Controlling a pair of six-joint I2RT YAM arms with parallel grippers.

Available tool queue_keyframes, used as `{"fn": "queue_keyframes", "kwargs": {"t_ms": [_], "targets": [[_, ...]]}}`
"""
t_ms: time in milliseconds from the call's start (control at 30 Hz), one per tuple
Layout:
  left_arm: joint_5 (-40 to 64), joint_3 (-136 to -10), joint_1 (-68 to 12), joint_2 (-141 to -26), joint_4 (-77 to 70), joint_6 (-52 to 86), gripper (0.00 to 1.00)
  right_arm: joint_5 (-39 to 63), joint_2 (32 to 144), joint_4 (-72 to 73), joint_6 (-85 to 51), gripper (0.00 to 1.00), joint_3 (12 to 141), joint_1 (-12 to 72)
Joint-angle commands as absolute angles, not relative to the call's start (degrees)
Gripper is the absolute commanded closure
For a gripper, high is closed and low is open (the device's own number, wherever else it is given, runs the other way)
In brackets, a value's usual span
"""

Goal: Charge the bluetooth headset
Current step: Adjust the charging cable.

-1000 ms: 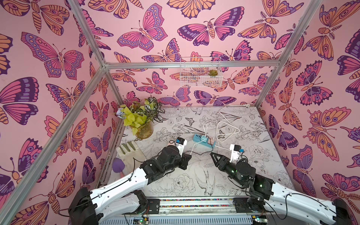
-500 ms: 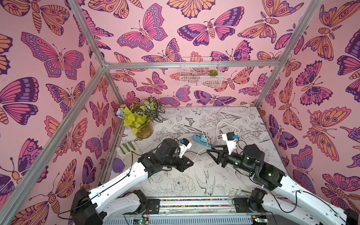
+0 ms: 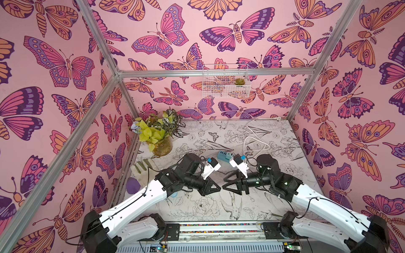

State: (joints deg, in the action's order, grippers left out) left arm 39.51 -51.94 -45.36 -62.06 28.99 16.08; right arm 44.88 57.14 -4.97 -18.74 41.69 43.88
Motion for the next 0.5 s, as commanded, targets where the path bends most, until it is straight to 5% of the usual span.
{"fn": "queue_keyframes", "kwargs": {"t_ms": [0, 467], "targets": [[43.07, -53.36, -45.00, -62.24, 30.71, 13.06, 1.00, 49.18, 58.30, -3.73, -16.48, 0.41, 42.57, 43.43], [45.70, -54.82, -44.91, -60.91, 32.74, 10.99, 1.00, 54.50, 60.62, -6.42, -12.77, 0.44, 42.12, 43.43]]}}
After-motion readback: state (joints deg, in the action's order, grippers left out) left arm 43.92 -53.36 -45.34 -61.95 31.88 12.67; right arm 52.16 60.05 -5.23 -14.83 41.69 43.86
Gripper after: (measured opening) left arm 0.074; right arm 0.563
